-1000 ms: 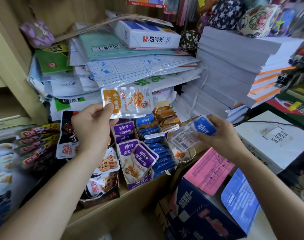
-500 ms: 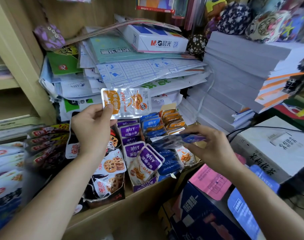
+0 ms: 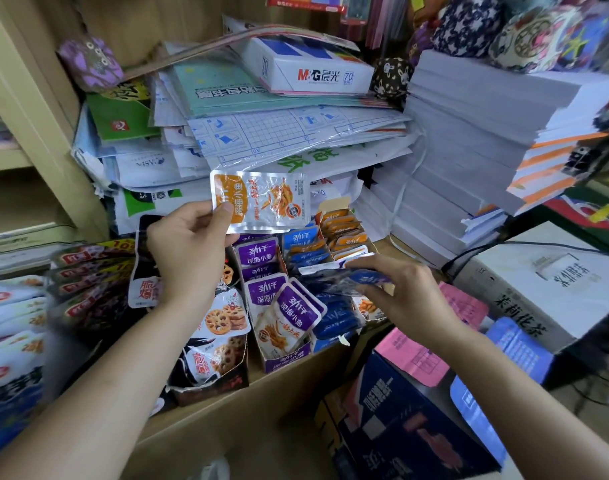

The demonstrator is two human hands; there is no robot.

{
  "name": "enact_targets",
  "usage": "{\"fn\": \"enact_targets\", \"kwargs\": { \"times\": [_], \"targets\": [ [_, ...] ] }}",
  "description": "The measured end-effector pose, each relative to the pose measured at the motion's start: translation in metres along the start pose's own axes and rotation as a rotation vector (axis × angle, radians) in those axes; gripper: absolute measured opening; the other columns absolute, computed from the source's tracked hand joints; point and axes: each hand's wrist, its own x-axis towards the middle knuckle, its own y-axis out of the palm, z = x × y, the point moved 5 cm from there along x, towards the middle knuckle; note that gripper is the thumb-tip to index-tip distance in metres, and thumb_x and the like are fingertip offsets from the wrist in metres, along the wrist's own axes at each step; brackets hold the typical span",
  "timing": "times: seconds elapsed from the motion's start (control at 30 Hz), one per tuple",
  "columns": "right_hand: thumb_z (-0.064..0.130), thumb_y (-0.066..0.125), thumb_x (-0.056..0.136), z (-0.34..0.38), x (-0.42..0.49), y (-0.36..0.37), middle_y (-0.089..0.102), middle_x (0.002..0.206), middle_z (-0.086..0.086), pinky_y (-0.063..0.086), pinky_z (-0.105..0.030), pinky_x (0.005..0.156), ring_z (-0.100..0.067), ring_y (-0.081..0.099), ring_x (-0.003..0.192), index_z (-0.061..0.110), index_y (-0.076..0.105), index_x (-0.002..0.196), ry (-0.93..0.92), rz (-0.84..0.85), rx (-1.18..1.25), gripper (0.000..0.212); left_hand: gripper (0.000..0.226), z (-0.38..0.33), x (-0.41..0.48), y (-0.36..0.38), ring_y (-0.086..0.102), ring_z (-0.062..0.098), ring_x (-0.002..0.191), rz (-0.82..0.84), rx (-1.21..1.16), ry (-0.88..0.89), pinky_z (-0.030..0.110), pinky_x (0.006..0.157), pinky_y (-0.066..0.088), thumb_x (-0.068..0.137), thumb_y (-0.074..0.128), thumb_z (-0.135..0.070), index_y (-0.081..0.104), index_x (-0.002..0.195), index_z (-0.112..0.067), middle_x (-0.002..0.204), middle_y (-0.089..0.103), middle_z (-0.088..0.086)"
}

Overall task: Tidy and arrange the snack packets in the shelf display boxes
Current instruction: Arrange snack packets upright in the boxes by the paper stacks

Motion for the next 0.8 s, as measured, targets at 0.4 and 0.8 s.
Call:
{"fn": "enact_targets", "kwargs": {
  "times": [0.4,0.8],
  "targets": [
    [0.015,0.073,0.091,-0.003,0.012,0.014,0.072,0.113,0.008,0.056,-0.019,0.082,0.002,0.067,0.095,0.021,0.066,0.127,0.077,-0.116,0.13,0.037,0.016,0.0,-0.004,0.005,0.074,0.015,0.065,0.014,-0.012,-0.01,0.044,0.073,0.063,0.092,0.074,-0.018,0.072,0.082,-0.03,0.078,0.074,-0.002],
    [0.018,0.063,0.097,-0.002,0.001,0.028,0.057,0.124,0.003,0.048,-0.025,0.082,-0.012,0.056,0.106,0.019,0.052,0.127,0.003,0.2,-0.151,0.032,0.012,-0.001,-0.006,0.004,0.072,0.01,0.066,0.07,-0.047,-0.032,0.04,0.074,0.063,0.091,0.075,-0.015,0.074,0.084,-0.024,0.076,0.073,-0.002]
  ]
}}
